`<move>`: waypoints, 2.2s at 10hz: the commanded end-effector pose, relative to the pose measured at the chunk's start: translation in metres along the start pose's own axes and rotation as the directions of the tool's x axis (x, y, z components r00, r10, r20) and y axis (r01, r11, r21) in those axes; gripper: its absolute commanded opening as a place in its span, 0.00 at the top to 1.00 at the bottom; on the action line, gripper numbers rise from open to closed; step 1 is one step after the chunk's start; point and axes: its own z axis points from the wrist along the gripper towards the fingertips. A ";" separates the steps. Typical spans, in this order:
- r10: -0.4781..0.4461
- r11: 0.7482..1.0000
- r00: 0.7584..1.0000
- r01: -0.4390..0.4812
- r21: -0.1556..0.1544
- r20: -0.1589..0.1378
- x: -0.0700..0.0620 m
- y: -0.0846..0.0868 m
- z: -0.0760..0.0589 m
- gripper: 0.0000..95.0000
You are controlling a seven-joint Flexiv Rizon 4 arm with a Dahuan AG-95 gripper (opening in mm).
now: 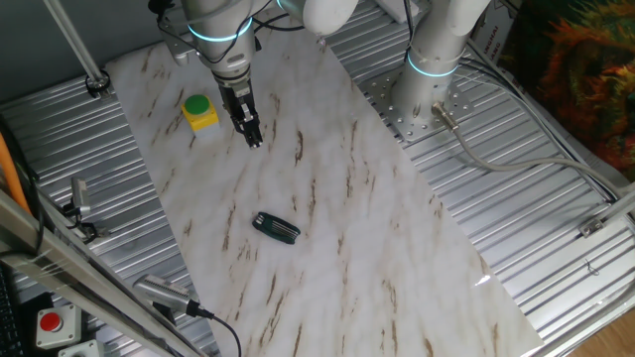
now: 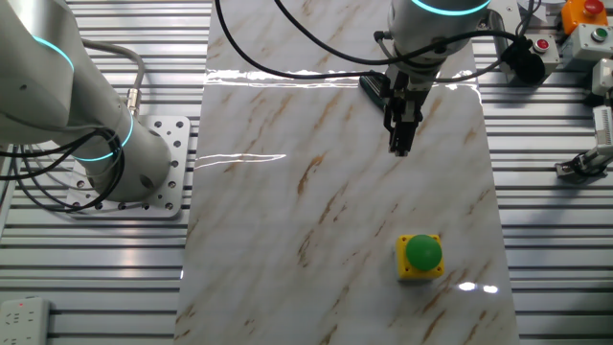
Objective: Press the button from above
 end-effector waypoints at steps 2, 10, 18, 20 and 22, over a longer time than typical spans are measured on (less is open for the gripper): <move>0.158 0.987 0.984 -0.157 0.020 -0.083 0.000 0.036 0.009 1.00; 0.137 0.990 0.988 -0.134 0.045 -0.074 0.004 0.002 -0.006 1.00; 0.089 0.996 0.993 -0.086 0.038 -0.073 0.017 -0.116 0.010 1.00; 0.098 0.995 0.993 -0.097 0.027 -0.071 0.016 -0.132 0.021 1.00; 0.094 0.995 0.993 -0.092 0.026 -0.074 0.010 -0.151 0.023 1.00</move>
